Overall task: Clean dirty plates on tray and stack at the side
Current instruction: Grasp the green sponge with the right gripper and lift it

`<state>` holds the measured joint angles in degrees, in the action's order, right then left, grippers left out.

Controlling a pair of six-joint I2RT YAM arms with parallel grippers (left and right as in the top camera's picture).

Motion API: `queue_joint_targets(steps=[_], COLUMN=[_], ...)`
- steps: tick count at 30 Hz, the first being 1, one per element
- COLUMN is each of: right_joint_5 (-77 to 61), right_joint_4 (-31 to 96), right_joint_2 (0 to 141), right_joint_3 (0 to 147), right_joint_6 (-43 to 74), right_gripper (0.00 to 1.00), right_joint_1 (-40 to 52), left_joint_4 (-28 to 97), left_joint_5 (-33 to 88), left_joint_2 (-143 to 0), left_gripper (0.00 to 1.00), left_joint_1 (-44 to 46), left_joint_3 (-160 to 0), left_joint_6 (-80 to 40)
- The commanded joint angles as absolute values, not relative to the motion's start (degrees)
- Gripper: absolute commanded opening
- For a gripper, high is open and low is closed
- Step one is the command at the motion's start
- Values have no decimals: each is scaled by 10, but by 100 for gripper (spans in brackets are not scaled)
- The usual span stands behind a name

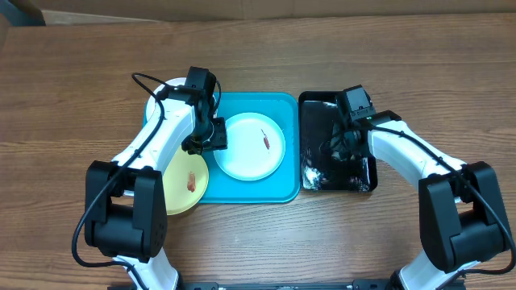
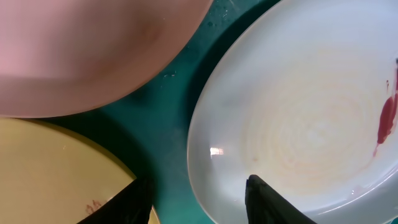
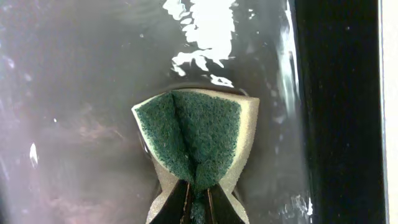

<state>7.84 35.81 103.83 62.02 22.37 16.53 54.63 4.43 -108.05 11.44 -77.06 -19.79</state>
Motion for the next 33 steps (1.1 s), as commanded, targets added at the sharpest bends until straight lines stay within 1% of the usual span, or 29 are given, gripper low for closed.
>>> queue_joint_targets(steps=[1,4,6,8,12,15,19,21,24,29,30,31,32,33], right_joint_5=[69,63,63,63,57,28,22,23,23,23,23,23,23,23], right_joint_4=[382,416,441,464,469,469,469,469,469,471,471,471,471,470], right_joint_2=[1035,1035,1035,1035,1035,1035,1035,1035,1035,1035,1035,1035,1035,1035], right_joint_3=[645,672,692,710,717,717,717,717,717,716,716,716,716,716], right_joint_6=[195,172,162,160,160,145,145,145,145,145,145,145,145,146], right_gripper=[4,4,4,4,4,4,4,4,4,4,3,4,4,4], right_joint_1=[164,164,164,164,164,164,164,164,164,164,164,164,164,164], left_joint_4=[548,548,547,548,546,525,480,468,456,436,435,433,432,430], left_joint_5=[38,23,23,23,24,23,24,24,25,25,26,26,26,26], left_joint_2=[-1086,-1086,-1086,-1086,-1087,-1087,-1087,-1087,-1087,-1087,-1087,-1087,-1087,-1087], left_gripper=[50,55,56,57,56,56,55,51,42,43,42,38,31,26], left_joint_1=[117,117,117,117,118,121,121,121,121,121,121,121,121,121], left_joint_3=[-769,-769,-769,-769,-767,-752,-719,-711,-701,-683,-683,-683,-683,-683], left_joint_6=[-208,-208,-210,-220,-230,-232,-234,-234,-248,-253,-253,-254,-254,-254])
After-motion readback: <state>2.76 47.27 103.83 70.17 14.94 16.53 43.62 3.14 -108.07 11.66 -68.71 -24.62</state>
